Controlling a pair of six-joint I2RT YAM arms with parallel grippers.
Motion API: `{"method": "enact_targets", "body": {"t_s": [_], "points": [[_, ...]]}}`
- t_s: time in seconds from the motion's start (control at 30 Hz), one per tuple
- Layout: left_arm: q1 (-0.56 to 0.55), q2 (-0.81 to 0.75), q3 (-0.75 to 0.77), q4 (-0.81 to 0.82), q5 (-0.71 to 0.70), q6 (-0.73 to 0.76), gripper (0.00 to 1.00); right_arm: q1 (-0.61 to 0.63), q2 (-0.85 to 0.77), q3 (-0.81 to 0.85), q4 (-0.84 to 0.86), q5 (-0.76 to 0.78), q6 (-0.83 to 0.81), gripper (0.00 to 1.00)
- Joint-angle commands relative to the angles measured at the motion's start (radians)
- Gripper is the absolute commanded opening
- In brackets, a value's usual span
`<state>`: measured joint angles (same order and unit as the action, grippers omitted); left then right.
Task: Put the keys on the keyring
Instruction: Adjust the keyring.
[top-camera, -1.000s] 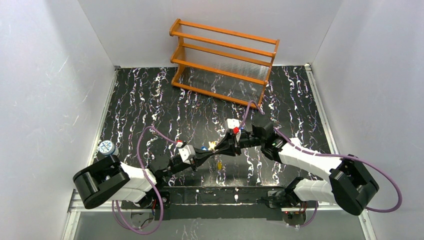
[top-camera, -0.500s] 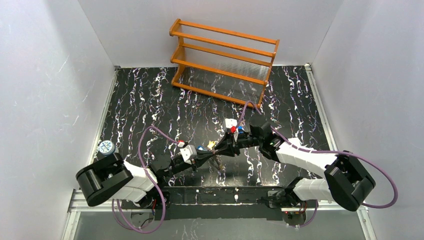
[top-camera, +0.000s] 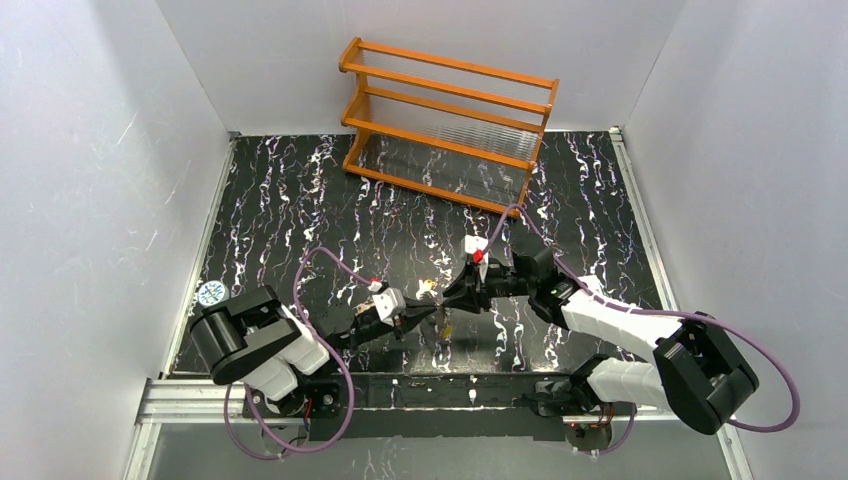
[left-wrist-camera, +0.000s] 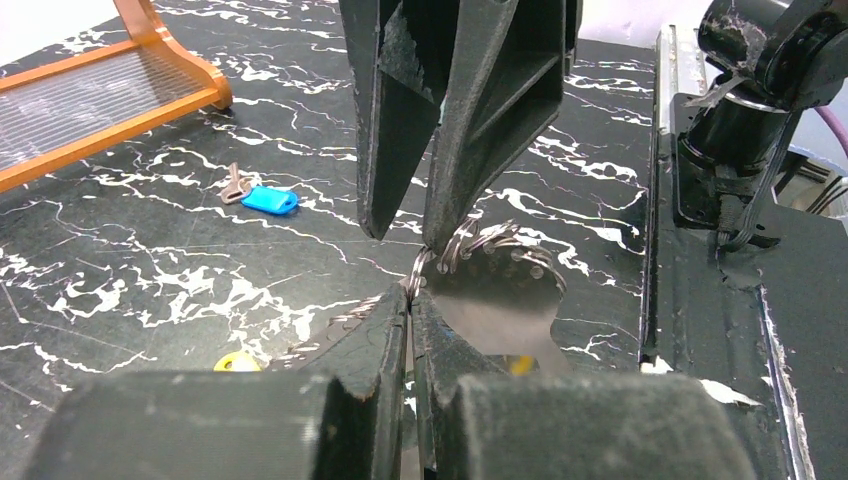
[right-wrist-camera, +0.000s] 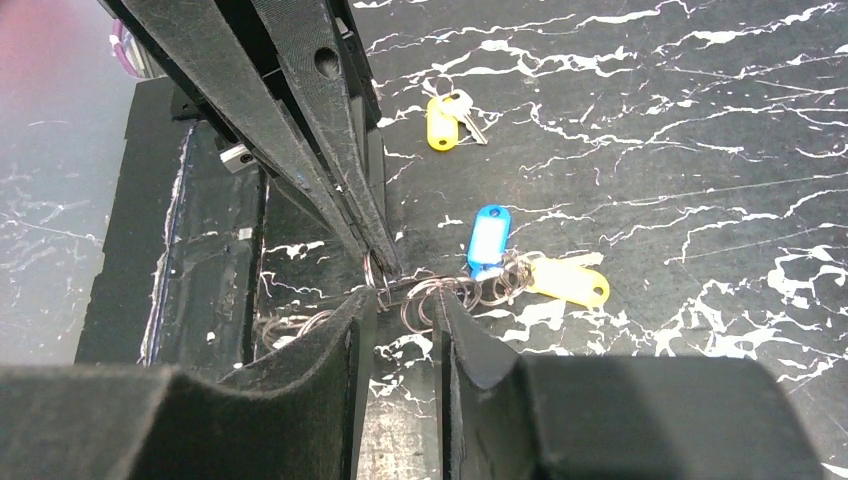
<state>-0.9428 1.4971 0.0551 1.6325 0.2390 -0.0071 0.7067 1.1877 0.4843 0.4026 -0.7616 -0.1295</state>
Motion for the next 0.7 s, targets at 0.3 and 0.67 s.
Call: {"method": "enact_targets", "body": {"t_s": [0.3,0.67], "points": [[0.002,0.062,0.01,-0.028,0.024,0.014,0.0,-0.027,0.025,-0.03,0.032,-0.101,-0.041,0.35],[0.002,0.043,0.014,-0.023,0.035,0.013,0.0,-0.027,0.097,0.004,0.006,-0.139,-0.058,0.4]]}}
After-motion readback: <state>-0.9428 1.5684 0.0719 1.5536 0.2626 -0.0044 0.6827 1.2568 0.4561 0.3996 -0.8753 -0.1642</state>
